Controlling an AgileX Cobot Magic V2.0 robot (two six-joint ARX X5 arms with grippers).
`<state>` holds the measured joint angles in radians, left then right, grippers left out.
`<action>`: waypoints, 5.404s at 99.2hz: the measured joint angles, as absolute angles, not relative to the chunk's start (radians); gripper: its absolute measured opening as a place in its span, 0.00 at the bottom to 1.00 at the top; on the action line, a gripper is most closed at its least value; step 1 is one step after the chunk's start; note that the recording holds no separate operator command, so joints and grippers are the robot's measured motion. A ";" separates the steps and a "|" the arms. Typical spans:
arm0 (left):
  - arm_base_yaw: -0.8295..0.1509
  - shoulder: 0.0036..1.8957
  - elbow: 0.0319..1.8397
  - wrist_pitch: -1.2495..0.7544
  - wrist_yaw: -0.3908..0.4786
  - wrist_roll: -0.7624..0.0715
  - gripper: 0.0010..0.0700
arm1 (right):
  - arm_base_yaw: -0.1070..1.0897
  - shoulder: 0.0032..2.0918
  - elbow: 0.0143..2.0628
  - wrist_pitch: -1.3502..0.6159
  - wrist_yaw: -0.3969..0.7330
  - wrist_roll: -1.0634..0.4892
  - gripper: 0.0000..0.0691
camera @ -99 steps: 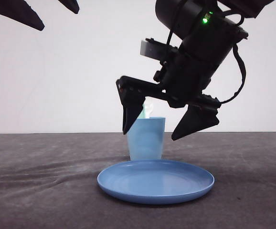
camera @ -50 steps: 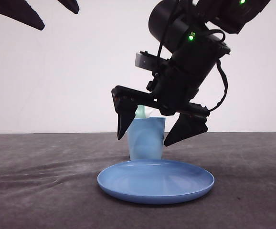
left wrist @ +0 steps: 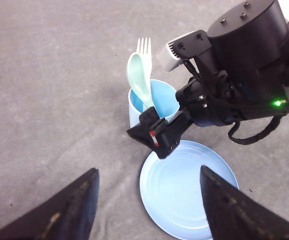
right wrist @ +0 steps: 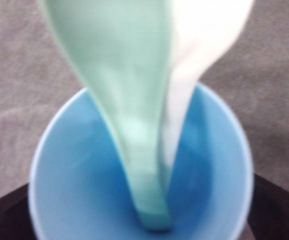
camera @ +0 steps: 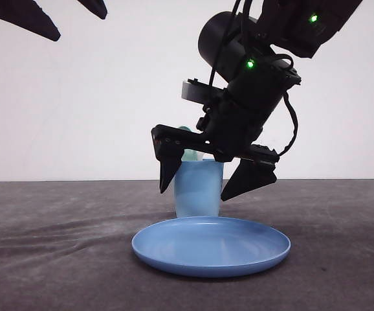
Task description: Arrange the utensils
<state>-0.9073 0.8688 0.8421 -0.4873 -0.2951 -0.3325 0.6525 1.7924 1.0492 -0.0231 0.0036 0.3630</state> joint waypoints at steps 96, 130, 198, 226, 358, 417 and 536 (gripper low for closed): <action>-0.907 0.869 0.842 -0.487 -0.295 -0.329 0.55 | 0.661 1.609 1.051 -0.139 0.030 0.244 0.66; -0.907 0.869 0.842 -0.487 -0.295 -0.329 0.55 | 0.744 1.332 1.052 -0.323 0.057 0.126 0.66; -0.907 0.869 0.842 -0.487 -0.295 -0.329 0.55 | 0.934 1.317 0.788 -0.173 0.154 0.162 0.66; -0.907 0.869 0.842 -0.488 -0.295 -0.329 0.55 | 0.944 1.396 0.628 0.051 0.184 0.214 0.66; -0.907 0.869 0.842 -0.489 -0.295 -0.330 0.55 | 0.944 1.018 0.724 -0.381 0.200 0.247 0.98; -0.907 0.869 0.842 -0.489 -0.289 -0.355 0.55 | 0.942 0.634 0.834 -0.567 0.368 0.247 0.96; -0.907 0.867 0.842 -0.488 -0.289 -0.348 0.02 | 0.943 0.638 0.834 -0.572 0.370 0.244 0.01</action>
<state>-0.9070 0.8665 0.8421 -0.4877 -0.2893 -0.3477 0.9428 0.6384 0.8337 -0.5720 0.3698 0.2436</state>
